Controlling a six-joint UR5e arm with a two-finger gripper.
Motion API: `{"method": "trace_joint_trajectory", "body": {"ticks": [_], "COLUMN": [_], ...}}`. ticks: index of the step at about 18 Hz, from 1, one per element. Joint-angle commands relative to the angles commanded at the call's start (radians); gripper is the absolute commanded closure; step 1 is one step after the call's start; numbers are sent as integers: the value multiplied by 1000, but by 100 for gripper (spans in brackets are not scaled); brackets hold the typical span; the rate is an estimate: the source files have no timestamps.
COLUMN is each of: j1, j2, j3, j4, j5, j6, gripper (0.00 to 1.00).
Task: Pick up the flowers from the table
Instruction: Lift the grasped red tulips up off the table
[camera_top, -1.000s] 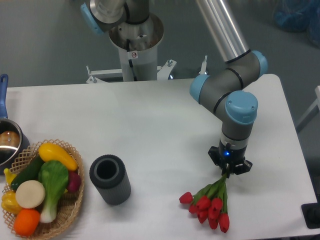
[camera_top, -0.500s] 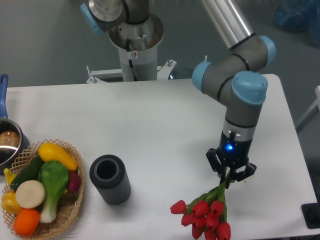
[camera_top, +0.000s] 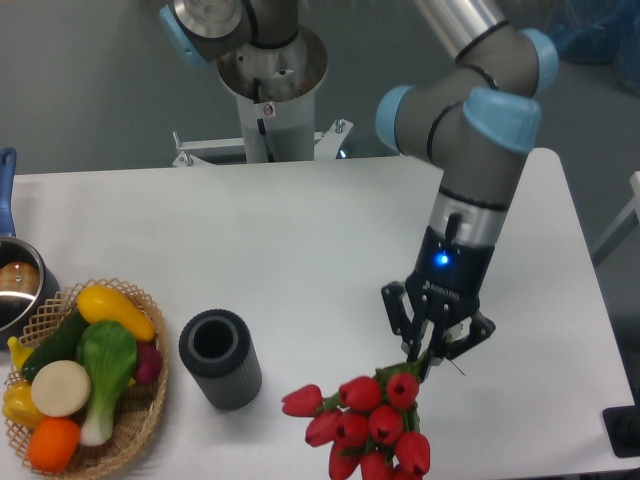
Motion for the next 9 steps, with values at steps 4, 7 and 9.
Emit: {"method": "trace_joint_trajectory", "body": {"ticks": [4, 7, 9], "j1": [-3, -8, -9], "j2": [0, 0, 2], "j3": [5, 24, 40], "j4": [0, 0, 0], "j5": [-21, -41, -52], "j6": [-15, -49, -67], "gripper": [78, 78, 78]}}
